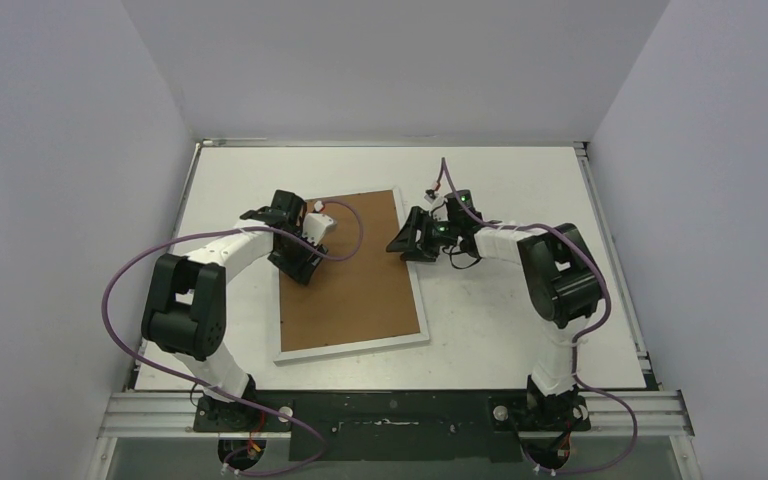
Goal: Put the photo into the frame
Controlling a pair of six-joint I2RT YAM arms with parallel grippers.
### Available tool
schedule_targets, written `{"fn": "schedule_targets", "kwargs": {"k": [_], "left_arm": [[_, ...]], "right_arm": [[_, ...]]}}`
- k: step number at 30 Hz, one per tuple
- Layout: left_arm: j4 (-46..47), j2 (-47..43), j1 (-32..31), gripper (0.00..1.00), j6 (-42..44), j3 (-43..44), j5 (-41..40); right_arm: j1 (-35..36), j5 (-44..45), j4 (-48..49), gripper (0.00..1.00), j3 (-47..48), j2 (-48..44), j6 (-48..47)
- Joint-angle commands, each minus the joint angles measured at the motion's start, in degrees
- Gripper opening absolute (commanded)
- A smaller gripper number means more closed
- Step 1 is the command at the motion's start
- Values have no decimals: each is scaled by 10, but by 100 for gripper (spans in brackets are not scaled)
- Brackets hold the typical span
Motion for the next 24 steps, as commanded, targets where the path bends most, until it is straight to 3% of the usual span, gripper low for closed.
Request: {"fn": "schedule_targets", "kwargs": {"k": [1,10,15,19,22,24], "left_arm": [[11,-9,-1,55,14,-1,-10],[5,-9,-1,55,18,15,-9],[-43,-31,8,61,-7,75,3],[-104,-57,39,71,-28,153,28],[-134,-78,72,98,-41,185,36],[-142,-90,98,97,-46,182,44]], "right_arm": [[14,32,-18,58,-4,35,-16],[40,20,45,58,-28,19,29],[25,13,28,69,12,-26,19],[-6,44,-47,83,21,-91,-33],[-18,97,-131,87,14,-128,-88],[-13,151,-183,88,5,-142,-124]]}}
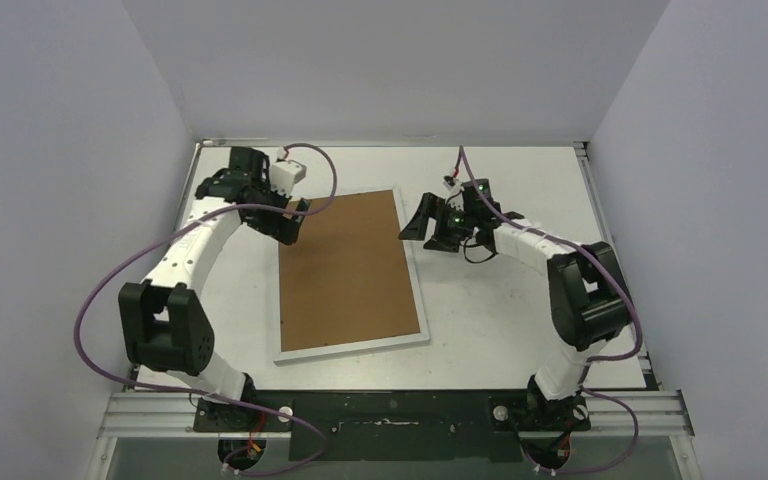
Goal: Put the photo into the frame
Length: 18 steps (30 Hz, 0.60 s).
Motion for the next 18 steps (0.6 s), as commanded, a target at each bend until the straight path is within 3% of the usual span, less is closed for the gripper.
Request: {"fn": "schedule_targets", "kwargs": {"k": [1,7,9,18], "left_arm": [[-50,-55,55,97,-25,18,30],[-36,-34,99,99,-34,-104,106],[-15,-20,99,89,-43,-132,123],[9,67,154,80,-65,-130,164]], "right_arm": [[-4,108,-118,88,-8,-64,-95],[9,114,-73,88,-108,-92,-66],[16,114,-56,89,-128,-96,-52],[65,150,-1,91,-142,-73,-17]]}}
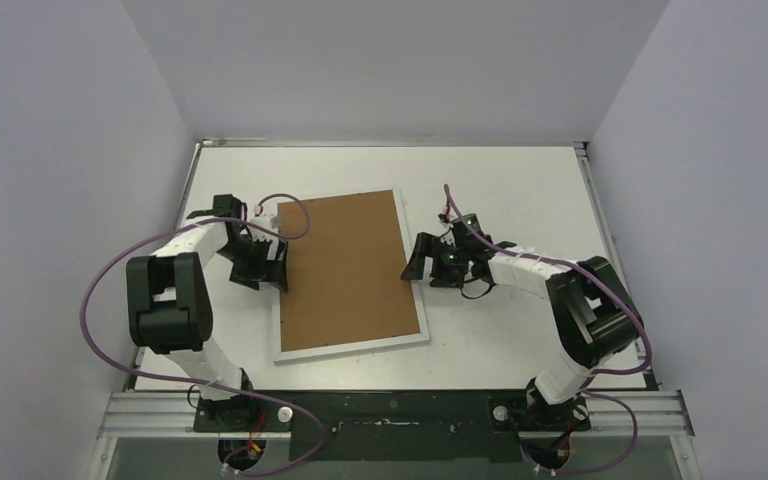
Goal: Put the photo into the frame
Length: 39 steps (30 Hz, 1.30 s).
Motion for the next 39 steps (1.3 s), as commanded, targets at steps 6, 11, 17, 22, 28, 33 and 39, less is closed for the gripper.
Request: {"fn": "schedule_targets", "kwargs": {"k": [6,11,17,22,28,33,39], "left_arm": [[39,80,17,49,-27,16,101],[43,98,9,39,-41,31,143],[45,115,-1,34,-51,58,171],[52,126,-2,33,-60,78,188],[62,138,-1,31,-75,94,198],[70,142,0,31,-87,94,202],[76,134,3,30,-90,87,184]], "right_arm": [[59,20,101,91,0,43,63],[68,-27,153,91,20,48,121],[56,-112,244,89,75,-12,221],[67,-158,301,88,126,-56,268],[75,-209,492,87,78,-78,377],[86,-237,651,86,36,-57,472],[48,-229,375,84,61,-85,296]]}}
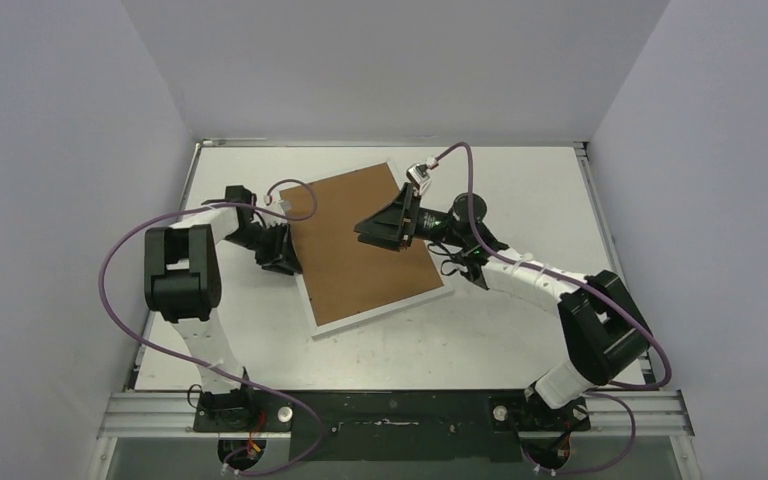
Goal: Put the photo into the frame
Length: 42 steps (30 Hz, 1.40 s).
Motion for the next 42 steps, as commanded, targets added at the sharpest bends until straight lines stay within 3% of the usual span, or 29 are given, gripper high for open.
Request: {"fn": "schedule_targets", "kwargs": {"k": [1,3,5,9,12,16,24,29,33,36,42], "left_arm": [[27,-11,12,29,-3,0,21],[27,-18,20,30,-5,1,21],[27,-25,28,30,-10,5,27],[24,-28,31,29,-14,17,31],[28,-25,31,28,-15,17,24],[30,-15,31,27,-15,17,20],[37,-7,31,26,-20,15,18],[42,5,30,23,-19,17,10],[49,12,29,20,-19,14,9],[52,21,28,18,-17,15,9],[57,43,19,12,-16,20,10]], "right_arm": [[-59,22,-321,87,63,-46,-228],[-83,117,-595,92,161,-41,-397],[-108,182,-669,92,191,-18,-467],[-126,321,-723,97,208,40,-561],[-118,397,-718,100,205,80,-578],[-76,482,-704,90,210,116,-583],[-56,446,-666,90,193,155,-544],[-32,490,-705,90,210,192,-530],[-23,476,-704,90,204,212,-520],[-19,426,-677,90,184,211,-506],[-28,227,-562,90,137,156,-425]]}}
